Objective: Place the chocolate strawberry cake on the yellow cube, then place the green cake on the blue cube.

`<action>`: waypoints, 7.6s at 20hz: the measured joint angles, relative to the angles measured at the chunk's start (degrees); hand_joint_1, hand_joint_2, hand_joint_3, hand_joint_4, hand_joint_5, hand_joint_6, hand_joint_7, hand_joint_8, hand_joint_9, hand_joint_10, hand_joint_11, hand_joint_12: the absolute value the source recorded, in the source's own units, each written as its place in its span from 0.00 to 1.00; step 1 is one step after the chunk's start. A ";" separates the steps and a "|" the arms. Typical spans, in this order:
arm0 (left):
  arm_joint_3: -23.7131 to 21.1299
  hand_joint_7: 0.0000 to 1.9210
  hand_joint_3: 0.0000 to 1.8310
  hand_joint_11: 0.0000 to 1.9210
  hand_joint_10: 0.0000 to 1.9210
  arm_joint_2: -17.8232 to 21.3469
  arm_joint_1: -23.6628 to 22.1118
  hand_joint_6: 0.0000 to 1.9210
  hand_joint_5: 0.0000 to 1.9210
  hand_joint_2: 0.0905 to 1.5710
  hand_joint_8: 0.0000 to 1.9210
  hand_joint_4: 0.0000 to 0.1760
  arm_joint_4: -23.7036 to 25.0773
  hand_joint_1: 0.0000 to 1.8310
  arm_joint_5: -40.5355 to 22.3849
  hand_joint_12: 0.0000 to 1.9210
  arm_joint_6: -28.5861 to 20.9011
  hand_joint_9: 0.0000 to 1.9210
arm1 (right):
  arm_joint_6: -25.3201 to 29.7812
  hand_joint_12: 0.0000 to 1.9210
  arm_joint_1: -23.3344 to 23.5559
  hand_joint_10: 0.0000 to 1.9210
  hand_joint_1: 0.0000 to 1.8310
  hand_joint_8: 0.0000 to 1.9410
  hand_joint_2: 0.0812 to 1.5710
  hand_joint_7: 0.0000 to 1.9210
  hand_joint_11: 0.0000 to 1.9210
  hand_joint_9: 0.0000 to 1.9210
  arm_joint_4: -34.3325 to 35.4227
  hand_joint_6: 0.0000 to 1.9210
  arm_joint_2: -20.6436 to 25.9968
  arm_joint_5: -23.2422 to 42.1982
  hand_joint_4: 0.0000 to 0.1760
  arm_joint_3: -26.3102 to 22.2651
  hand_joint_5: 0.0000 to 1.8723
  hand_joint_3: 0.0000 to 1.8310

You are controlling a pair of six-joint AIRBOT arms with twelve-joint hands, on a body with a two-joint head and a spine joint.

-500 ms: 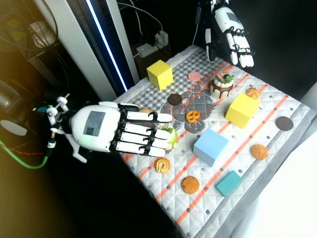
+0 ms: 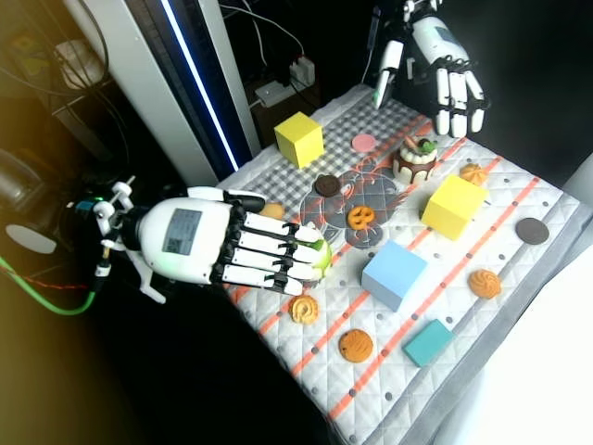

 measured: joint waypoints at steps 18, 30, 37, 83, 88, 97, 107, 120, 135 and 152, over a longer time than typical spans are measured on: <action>6.88 0.29 0.00 0.00 0.00 -7.69 -5.29 0.00 0.22 0.50 0.00 0.74 -5.86 0.55 13.44 0.66 9.44 0.29 | -0.02 0.50 -0.46 0.00 0.12 0.00 0.77 0.15 0.01 0.17 0.04 0.00 0.00 -0.50 0.21 -0.02 0.24 0.00; 7.28 0.53 0.00 0.24 0.64 -7.69 -6.71 0.11 0.67 0.66 0.60 0.00 -6.56 0.70 12.76 0.92 9.44 0.44 | -0.02 0.47 -1.05 0.00 0.08 0.00 0.79 0.18 0.07 0.21 0.02 0.00 0.00 -0.44 0.10 -0.09 0.25 0.00; 10.03 0.57 0.00 0.32 0.53 -7.58 -10.88 0.29 0.58 0.66 0.52 0.00 -2.84 0.70 9.90 0.80 -2.01 0.48 | -0.02 0.38 -1.11 0.00 0.09 0.00 0.81 0.19 0.11 0.22 0.31 0.00 -0.42 -0.39 0.02 -0.07 0.25 0.00; 27.45 0.62 0.00 0.19 0.14 -19.19 -20.09 0.43 0.56 0.66 0.01 0.60 -8.59 0.59 18.71 0.71 -2.36 0.56 | 0.11 0.24 -1.03 0.00 0.08 0.00 0.84 0.23 0.22 0.26 0.24 0.00 -2.51 -0.33 0.08 0.83 0.30 0.00; 27.32 0.58 0.00 0.16 0.16 -19.12 -20.02 0.00 0.48 0.58 0.00 0.00 -8.81 0.51 18.73 0.69 -2.34 0.52 | 0.11 0.22 -1.03 0.00 0.09 0.00 0.83 0.23 0.21 0.25 0.26 0.00 -2.51 -0.35 0.17 0.83 0.31 0.00; 27.04 0.52 0.00 0.20 0.20 -19.02 -19.78 0.00 0.39 0.56 0.00 0.00 -8.72 0.52 18.71 0.71 -2.40 0.49 | 0.11 0.22 -1.05 0.00 0.09 0.00 0.84 0.23 0.21 0.25 0.52 0.00 -2.51 -0.35 0.06 0.83 0.31 0.00; 26.43 0.43 0.00 0.14 0.39 -18.99 -19.19 0.00 0.31 0.56 0.00 0.07 -8.39 0.49 18.91 0.79 -2.40 0.37 | 0.13 0.22 -1.11 0.00 0.09 0.00 0.84 0.24 0.22 0.25 0.70 0.00 -2.51 -0.35 0.10 0.83 0.32 0.00; 24.17 0.43 0.00 0.13 0.39 -17.97 -17.62 0.00 0.32 0.56 0.00 0.00 -7.65 0.50 16.50 0.76 -2.40 0.37 | 0.20 0.22 -1.27 0.00 0.11 0.00 0.83 0.25 0.21 0.25 1.07 0.00 -2.75 -0.31 0.10 0.83 0.34 0.00; 21.42 0.17 0.00 0.00 0.00 -16.90 -15.47 0.00 0.12 0.53 0.00 0.79 -6.54 0.45 15.74 0.49 -2.34 0.19 | 0.22 0.24 -1.68 0.00 0.10 0.00 0.84 0.24 0.20 0.24 1.14 0.00 -2.86 -0.28 0.42 0.94 0.31 0.00; 14.38 0.00 0.00 0.00 0.00 -11.89 -12.07 0.00 0.00 0.53 0.00 0.96 -7.06 0.43 6.19 0.00 -2.38 0.00 | 0.31 0.26 -1.68 0.00 0.07 0.00 0.83 0.24 0.20 0.24 1.31 0.00 -2.86 0.00 0.26 0.94 0.31 0.00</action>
